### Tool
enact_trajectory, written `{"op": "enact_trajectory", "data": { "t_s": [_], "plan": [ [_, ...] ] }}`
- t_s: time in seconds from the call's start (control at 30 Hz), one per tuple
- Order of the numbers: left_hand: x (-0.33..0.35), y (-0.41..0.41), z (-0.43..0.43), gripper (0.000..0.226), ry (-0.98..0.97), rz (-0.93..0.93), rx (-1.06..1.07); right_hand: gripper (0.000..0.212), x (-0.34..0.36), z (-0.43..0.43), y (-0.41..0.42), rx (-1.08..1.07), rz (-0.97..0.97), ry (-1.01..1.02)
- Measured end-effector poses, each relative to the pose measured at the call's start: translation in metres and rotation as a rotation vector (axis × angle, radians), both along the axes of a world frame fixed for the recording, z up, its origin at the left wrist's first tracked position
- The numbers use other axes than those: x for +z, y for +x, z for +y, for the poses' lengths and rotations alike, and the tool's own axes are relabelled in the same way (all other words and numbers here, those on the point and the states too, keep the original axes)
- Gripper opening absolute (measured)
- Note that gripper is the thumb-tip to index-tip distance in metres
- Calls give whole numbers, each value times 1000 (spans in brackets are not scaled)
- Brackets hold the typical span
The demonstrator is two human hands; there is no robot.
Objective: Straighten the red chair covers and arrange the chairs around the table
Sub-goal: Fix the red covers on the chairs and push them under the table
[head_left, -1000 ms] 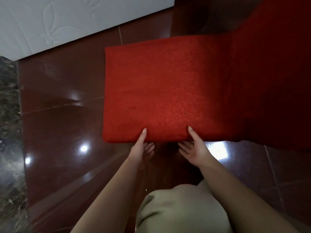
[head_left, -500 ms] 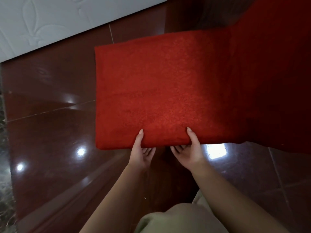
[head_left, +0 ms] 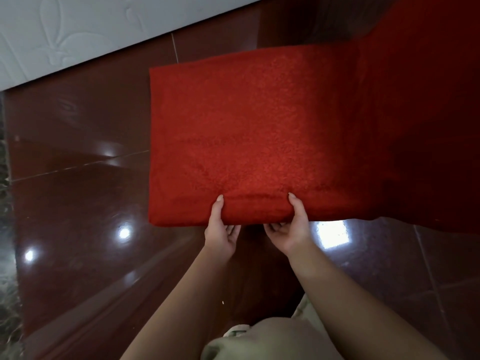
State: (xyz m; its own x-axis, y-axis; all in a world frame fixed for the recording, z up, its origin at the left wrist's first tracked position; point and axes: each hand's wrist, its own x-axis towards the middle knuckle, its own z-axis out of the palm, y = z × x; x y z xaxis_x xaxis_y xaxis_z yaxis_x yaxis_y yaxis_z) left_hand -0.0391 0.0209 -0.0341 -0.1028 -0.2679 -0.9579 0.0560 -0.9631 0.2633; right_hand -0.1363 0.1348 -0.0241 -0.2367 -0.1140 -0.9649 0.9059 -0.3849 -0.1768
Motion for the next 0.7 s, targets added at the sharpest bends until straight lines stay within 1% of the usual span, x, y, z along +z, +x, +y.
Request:
{"op": "enact_trajectory", "data": {
  "t_s": [0.3, 0.37, 0.5, 0.63, 0.7],
  "plan": [
    [16, -1, 6, 65, 31, -46, 14, 79, 17, -1, -1, -6, -59, 59],
    [20, -1, 7, 65, 33, -57, 10, 74, 22, 0, -2, 5, -60, 64],
    [35, -5, 3, 58, 47, -71, -5, 55, 38, -3, -8, 59, -56, 79],
    [54, -12, 0, 58, 47, -55, 7, 49, 57, -7, -14, 91, -47, 81],
    [65, -17, -1, 60, 41, -63, 12, 51, 68, -9, -18, 103, -50, 93]
  ]
}}
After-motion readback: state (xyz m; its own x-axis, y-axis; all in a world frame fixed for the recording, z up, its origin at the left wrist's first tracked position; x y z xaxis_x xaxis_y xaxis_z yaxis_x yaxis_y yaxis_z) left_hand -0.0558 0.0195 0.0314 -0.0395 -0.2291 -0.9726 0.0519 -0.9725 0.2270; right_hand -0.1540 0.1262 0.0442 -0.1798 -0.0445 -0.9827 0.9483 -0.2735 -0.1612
